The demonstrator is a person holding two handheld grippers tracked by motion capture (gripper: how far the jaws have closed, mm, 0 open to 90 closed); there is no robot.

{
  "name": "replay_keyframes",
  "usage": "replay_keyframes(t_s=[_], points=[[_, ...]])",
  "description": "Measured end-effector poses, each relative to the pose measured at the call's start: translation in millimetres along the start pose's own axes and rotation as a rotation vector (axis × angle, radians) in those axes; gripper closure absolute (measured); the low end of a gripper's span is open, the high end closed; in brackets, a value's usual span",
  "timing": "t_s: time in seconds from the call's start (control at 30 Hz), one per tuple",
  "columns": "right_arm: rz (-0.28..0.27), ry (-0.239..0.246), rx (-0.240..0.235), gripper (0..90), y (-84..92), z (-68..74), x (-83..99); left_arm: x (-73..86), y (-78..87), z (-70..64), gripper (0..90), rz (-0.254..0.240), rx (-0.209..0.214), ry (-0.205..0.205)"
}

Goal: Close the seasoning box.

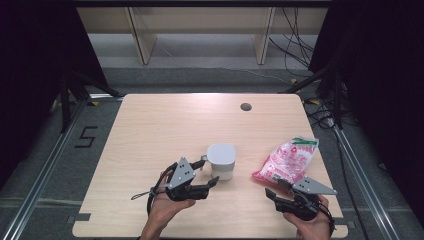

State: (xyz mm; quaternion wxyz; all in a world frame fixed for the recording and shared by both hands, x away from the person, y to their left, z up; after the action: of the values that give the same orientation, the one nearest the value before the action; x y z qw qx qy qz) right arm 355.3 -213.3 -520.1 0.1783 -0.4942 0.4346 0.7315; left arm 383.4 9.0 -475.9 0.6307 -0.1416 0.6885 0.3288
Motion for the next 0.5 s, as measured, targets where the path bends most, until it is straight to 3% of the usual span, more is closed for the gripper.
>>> replay_keyframes(t_s=[0.27, 0.43, 0.5], points=[[-0.012, 0.031, -0.007, 40.4, -1.7, -1.2, -0.9, 11.9, 5.4, 5.7, 31.0, 0.008, -0.029, 0.019], [-0.003, 0.037, -0.008, 40.3, -1.7, -0.3, 0.0, 16.2, 9.3, 5.7, 31.0, 0.002, -0.042, 0.004], [0.010, 0.008, -0.006, 40.2, -1.1, 2.9, 2.0, 18.7, 10.7, 5.4, 31.0, 0.002, -0.046, 0.011]])
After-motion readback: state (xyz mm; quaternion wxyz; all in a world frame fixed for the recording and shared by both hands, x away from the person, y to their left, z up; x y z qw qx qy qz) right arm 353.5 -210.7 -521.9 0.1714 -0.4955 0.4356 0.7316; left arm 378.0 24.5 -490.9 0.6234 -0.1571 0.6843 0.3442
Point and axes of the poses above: each handheld gripper's, and its own axes: y roughly backward along the jaws, x roughly out of its underside, z roughly to its left, the point moved 10 cm from there along -y, roughly forward along the jaws, and after that the axes turned 3 degrees about -z, right-handed, at the moved point
